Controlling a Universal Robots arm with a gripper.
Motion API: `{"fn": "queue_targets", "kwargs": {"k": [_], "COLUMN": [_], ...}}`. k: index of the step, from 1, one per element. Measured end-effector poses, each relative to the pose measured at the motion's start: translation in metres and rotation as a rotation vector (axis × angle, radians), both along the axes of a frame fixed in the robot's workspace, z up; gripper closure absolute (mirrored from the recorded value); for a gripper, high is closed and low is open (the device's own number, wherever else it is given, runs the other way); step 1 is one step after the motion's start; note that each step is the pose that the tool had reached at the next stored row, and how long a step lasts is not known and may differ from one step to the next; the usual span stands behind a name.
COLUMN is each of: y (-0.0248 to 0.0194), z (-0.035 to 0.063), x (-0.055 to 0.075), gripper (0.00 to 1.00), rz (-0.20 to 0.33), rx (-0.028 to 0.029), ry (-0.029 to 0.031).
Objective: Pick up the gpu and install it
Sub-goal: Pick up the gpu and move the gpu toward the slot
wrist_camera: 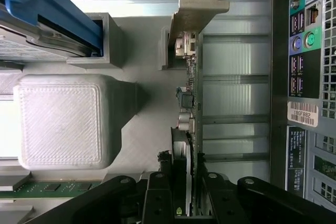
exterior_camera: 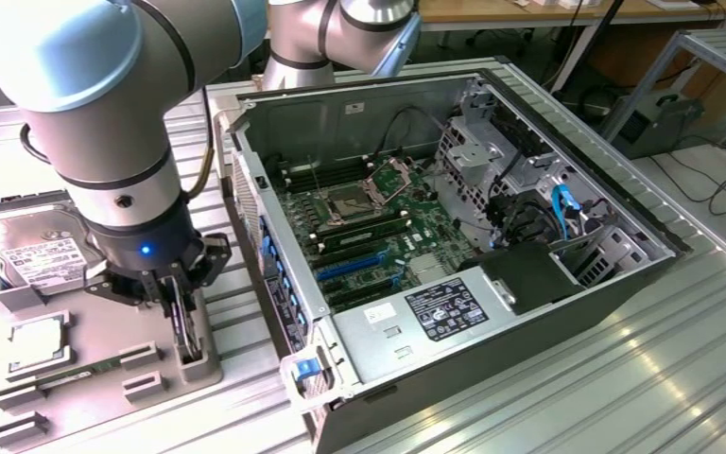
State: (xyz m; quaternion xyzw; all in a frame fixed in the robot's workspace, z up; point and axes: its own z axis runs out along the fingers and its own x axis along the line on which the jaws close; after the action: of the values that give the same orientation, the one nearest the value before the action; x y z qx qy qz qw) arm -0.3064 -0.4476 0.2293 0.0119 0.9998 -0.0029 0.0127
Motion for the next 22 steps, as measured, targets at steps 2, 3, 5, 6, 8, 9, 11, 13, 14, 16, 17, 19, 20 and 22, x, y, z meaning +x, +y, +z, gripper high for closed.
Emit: {"fn": "queue_targets", "kwargs": {"k": [2,3,5,6,8,9,11,13,14,16,17,19,20,22], "y": [0.0000,0.0000,0.0000,0.0000,0.0000,0.0000,0.0000,0.0000,0.0000,0.0000,0.0000,0.0000,0.0000,0.0000], "z": [0.0016,0.0026,0.0047,0.0068,0.0089,0.0097,0.0112,0.0126,0.0133,0.0150,0.0156,0.0169,0.0176,0.0192], "x": [0.000,0.000,0.000,0.000,0.000,0.000,0.000,0.000,0.000,0.000,0.000,0.000,0.000,0.000], "gripper": [0.73,0.73,0.73,0.73,0.73,0.73,0.73,0.73,0.73,0.73,0.73,0.73,0.73,0.73], "rz": [0.000,0.000,0.000,0.000,0.000,0.000,0.000,0.000,0.000,0.000,0.000,0.000,0.000,0.000], "rx": [0.0000,0.0000,0.0000,0.0000,-0.0001,0.0000,0.0000,0.0000,0.0000,0.0000,0.0000,0.0000,0.0000,0.0000], "ry": [0.0000,0.0000,0.0001,0.0000,0.0001,0.0001,0.0000,0.0000,0.0000,0.0001,0.0001,0.0001,0.0001,0.0000]}}
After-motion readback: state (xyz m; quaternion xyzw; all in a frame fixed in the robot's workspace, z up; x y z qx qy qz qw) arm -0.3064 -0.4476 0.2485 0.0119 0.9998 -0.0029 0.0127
